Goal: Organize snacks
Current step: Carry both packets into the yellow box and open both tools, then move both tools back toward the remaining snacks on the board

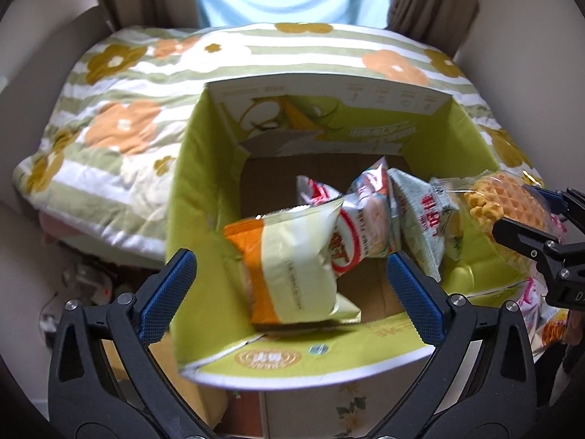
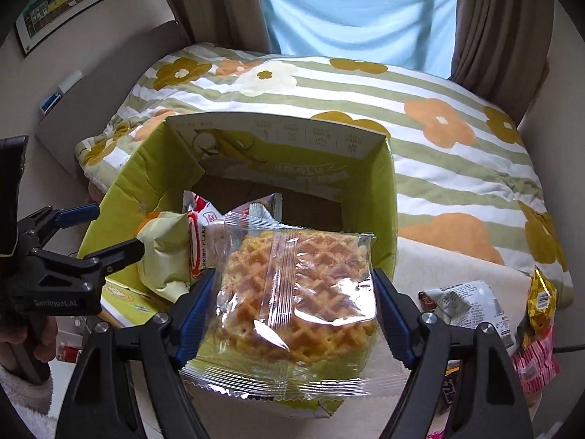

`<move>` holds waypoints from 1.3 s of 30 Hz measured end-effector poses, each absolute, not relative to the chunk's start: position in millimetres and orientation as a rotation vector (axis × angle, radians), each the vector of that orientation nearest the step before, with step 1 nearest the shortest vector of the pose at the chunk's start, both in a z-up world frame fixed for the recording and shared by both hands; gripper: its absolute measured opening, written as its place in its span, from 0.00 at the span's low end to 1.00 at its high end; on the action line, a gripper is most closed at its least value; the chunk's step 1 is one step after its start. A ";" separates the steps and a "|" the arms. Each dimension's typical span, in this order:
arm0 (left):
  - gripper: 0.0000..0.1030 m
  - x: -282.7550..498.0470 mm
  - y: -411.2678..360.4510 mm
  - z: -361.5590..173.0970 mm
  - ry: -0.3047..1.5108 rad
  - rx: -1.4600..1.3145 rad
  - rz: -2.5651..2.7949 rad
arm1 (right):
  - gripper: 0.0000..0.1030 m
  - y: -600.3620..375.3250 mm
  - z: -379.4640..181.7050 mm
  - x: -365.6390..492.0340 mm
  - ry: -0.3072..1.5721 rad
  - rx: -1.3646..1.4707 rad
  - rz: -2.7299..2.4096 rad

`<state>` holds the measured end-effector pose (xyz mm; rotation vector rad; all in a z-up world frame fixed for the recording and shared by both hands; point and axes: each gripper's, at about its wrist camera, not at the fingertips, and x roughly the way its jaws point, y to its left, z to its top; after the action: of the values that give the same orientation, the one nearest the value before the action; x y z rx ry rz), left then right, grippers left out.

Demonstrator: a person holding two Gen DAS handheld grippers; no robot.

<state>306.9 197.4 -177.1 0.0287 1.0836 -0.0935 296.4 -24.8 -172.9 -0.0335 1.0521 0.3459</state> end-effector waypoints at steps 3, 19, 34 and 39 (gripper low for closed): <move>1.00 301.3 199.1 -175.7 1.083 0.023 -0.083 | 0.75 -26.6 -174.7 297.5 1.063 -0.012 0.361; 1.00 276.7 200.7 -166.6 1.073 0.016 -0.069 | 0.97 -29.2 -175.1 275.8 1.008 0.016 0.353; 1.00 261.0 192.4 -142.6 1.037 0.020 -0.128 | 0.97 -39.7 -152.2 245.0 0.966 0.076 0.289; 1.00 261.5 164.9 -134.3 1.029 0.034 -0.194 | 0.97 -64.1 -147.0 233.2 0.964 0.146 0.231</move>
<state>261.5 164.9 -134.3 0.0337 1.0285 -0.1943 233.2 -64.1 -147.0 0.1459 0.9640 0.2313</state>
